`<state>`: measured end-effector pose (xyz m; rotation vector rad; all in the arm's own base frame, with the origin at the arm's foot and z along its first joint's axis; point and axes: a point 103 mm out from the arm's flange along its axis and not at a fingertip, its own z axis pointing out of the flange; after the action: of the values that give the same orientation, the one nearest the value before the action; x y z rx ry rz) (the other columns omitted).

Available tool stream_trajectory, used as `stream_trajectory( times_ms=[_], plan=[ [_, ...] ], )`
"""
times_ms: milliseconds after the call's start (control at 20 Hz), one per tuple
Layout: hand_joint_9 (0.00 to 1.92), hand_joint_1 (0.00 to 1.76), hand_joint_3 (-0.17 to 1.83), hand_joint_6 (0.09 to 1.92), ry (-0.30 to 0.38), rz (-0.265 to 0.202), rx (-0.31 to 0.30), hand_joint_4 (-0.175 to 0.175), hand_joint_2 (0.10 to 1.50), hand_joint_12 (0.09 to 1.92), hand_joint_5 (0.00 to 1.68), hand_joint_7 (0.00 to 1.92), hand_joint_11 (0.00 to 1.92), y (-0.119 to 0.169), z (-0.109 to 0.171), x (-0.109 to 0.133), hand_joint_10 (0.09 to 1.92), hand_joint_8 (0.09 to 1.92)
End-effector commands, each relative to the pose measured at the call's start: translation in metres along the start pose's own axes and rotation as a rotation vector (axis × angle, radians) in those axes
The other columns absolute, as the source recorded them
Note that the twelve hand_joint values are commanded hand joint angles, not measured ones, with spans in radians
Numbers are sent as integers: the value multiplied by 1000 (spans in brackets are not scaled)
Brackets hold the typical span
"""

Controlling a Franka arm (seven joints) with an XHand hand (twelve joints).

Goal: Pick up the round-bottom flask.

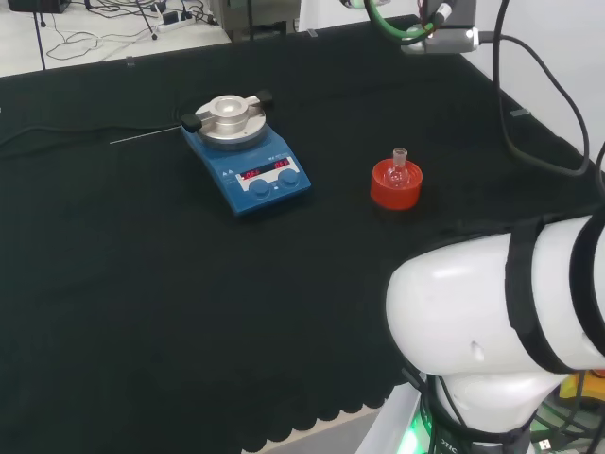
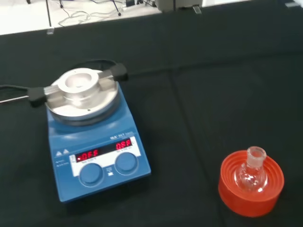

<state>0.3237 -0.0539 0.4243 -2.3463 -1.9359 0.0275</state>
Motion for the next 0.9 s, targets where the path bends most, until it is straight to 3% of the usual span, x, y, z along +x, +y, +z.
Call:
stream_trajectory(
  times_ms=[50,450,900],
  plan=[
    [160,143,250,235,35,21,41,-18,1274,1323,308,81,0,43,46,-40,661,553],
    [264,557,269,93,86,50,70,-30,1026,1383,372,144,11,97,104,-79,683,591],
    [407,795,551,99,81,88,133,-50,755,1385,585,234,133,121,171,-86,682,645]
  ],
)
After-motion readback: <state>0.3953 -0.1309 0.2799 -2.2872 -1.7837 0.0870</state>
